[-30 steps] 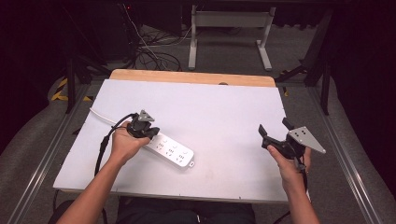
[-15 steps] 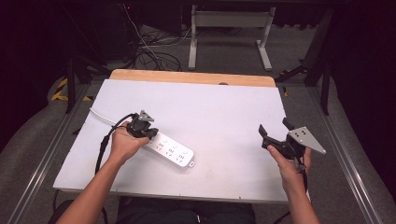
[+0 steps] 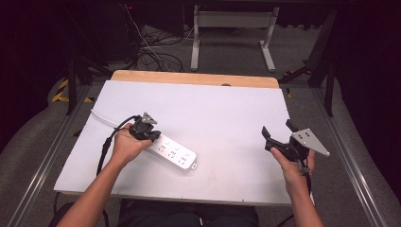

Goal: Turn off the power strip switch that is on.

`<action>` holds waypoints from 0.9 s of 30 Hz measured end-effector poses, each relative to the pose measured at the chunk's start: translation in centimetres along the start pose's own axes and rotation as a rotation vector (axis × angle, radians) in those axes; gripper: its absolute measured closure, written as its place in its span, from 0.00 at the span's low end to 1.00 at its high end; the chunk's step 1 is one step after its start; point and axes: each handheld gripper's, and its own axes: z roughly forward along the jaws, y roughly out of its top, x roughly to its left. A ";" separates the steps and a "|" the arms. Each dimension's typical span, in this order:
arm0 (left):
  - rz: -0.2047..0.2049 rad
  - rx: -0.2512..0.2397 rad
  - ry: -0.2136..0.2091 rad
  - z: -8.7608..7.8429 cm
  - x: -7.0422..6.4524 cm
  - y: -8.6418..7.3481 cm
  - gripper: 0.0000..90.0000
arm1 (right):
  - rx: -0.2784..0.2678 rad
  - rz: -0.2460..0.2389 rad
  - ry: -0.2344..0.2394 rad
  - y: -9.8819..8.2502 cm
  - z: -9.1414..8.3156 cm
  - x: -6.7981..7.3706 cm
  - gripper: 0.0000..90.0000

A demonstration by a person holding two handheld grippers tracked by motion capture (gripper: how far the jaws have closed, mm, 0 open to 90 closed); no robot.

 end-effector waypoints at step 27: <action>0.005 0.042 0.014 0.2 -0.3 0.5 1.00 | -0.003 0.006 0.009 0.0 -0.1 0.2 0.10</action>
